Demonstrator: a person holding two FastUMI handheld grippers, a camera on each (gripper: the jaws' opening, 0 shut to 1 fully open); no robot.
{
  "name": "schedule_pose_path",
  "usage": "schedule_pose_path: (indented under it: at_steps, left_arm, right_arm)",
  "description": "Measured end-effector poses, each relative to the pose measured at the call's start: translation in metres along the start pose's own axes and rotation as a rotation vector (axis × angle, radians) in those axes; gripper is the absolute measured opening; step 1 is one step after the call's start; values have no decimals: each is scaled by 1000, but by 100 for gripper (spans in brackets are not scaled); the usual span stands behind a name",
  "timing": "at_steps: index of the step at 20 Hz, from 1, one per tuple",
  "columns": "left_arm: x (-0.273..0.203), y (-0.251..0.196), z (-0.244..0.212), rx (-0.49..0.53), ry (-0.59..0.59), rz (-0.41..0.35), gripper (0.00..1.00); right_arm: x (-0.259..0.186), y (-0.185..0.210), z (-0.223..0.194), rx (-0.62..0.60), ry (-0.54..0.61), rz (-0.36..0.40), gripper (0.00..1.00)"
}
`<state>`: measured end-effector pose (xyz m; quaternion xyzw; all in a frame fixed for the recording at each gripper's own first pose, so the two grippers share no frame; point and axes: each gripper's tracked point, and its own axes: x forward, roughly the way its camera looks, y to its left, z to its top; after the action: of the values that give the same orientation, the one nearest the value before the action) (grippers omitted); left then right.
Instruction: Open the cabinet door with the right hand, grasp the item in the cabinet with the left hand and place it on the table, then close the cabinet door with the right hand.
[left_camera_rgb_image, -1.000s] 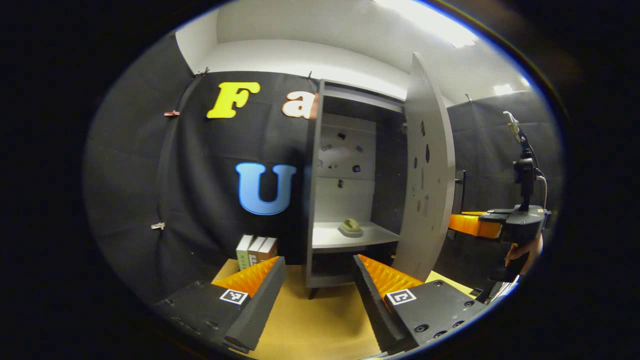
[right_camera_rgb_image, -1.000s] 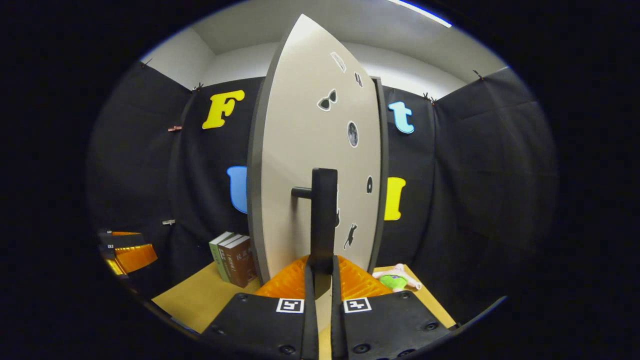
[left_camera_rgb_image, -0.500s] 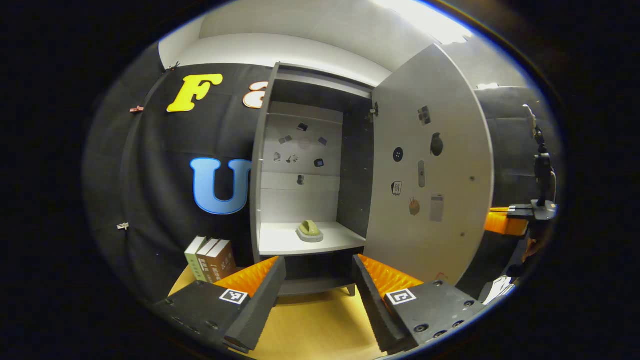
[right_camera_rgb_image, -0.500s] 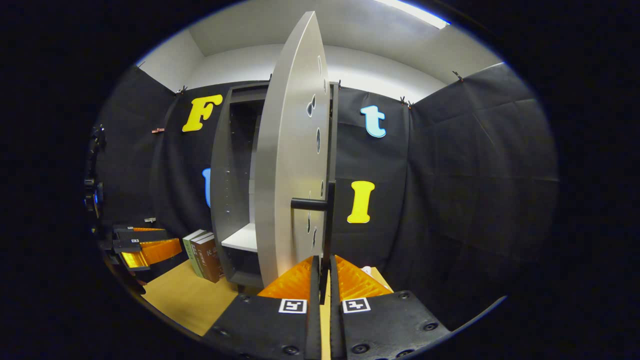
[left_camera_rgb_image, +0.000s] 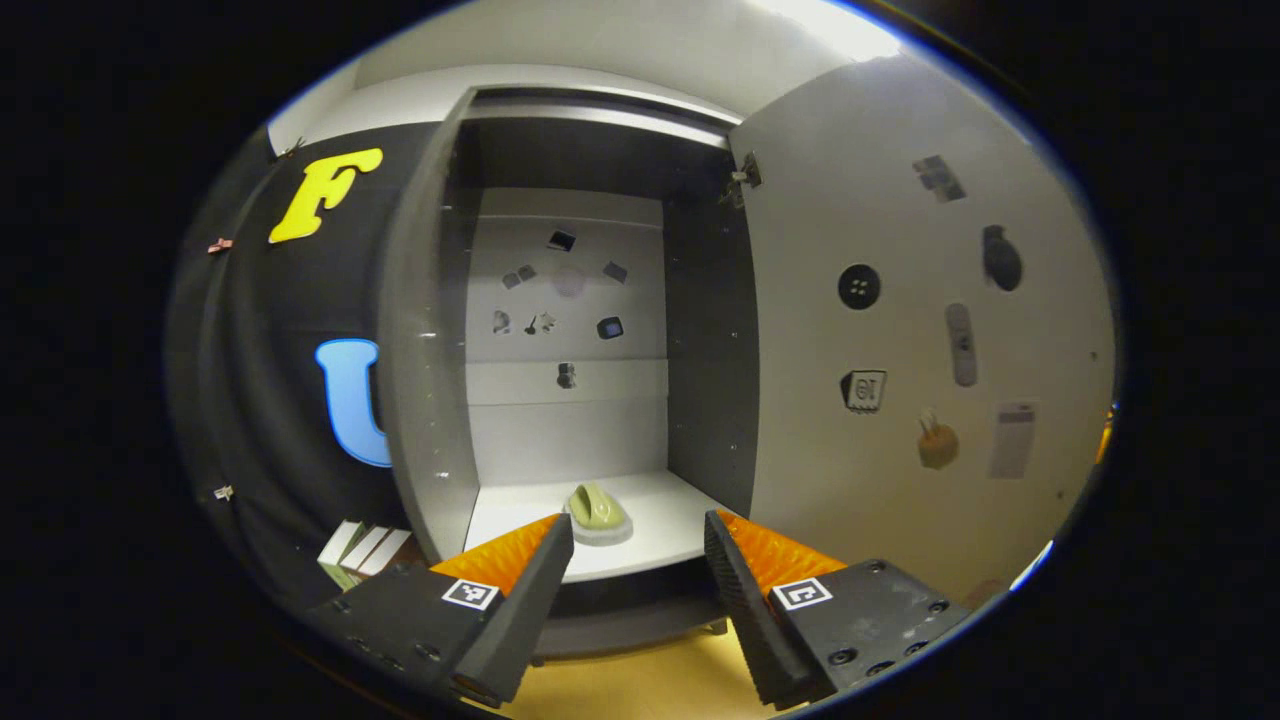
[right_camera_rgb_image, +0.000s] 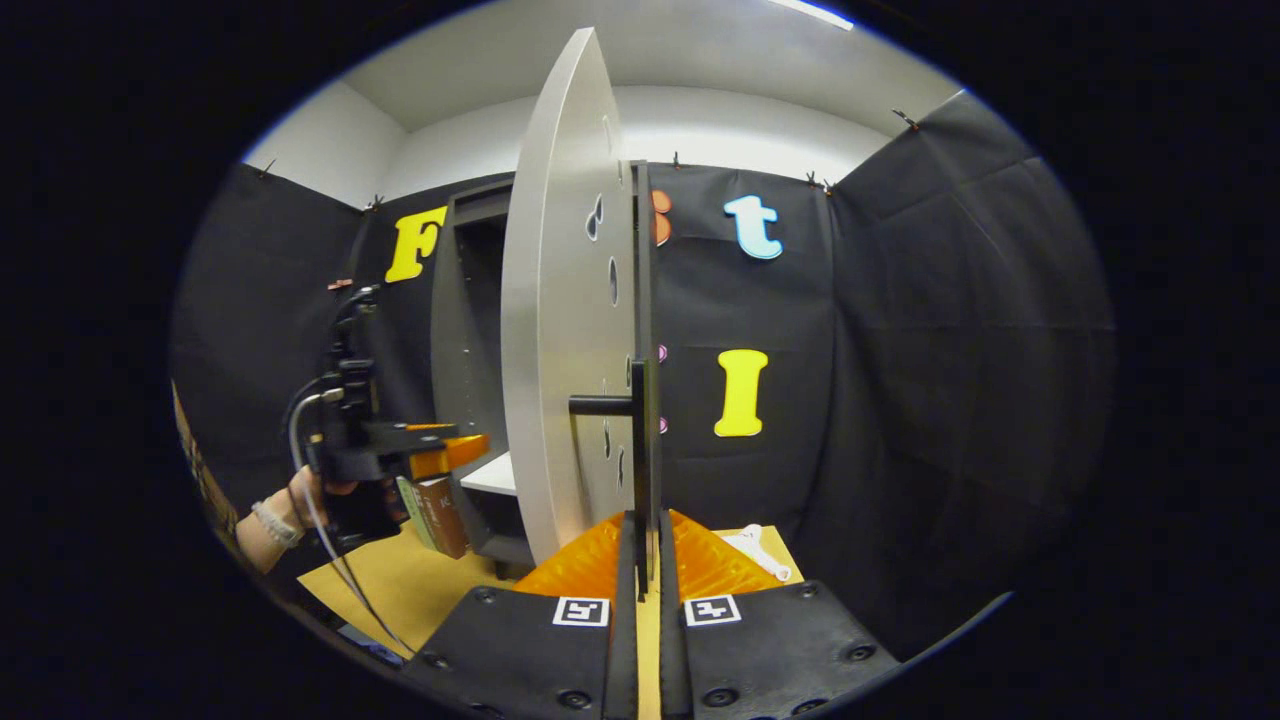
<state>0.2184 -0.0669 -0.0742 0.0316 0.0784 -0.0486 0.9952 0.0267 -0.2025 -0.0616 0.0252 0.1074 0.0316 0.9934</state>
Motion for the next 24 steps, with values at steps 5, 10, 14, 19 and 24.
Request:
schedule_pose_path:
  at_steps: [5, 10, 14, 19, 24]
  left_arm:
    - [78, 17, -1, 78, 112, 15, 81]
    - [135, 39, -12, 71, 177, 72, 78]
    - [183, 52, -33, 31, 248, 82, 77]
    - [218, 61, -73, -118, 379, 100, 60]
    - [225, 65, -94, -63, 459, 136, 43]
  right_arm:
    - [-35, -40, -1, 118, 23, -50, 7]
    - [-42, -129, -31, 134, 58, -321, 58]
    - [-34, -168, -54, 126, 105, -428, 85]
    - [-20, -194, -75, 245, 122, -469, 85]
    - [-8, -213, -91, 222, 167, -504, 85]
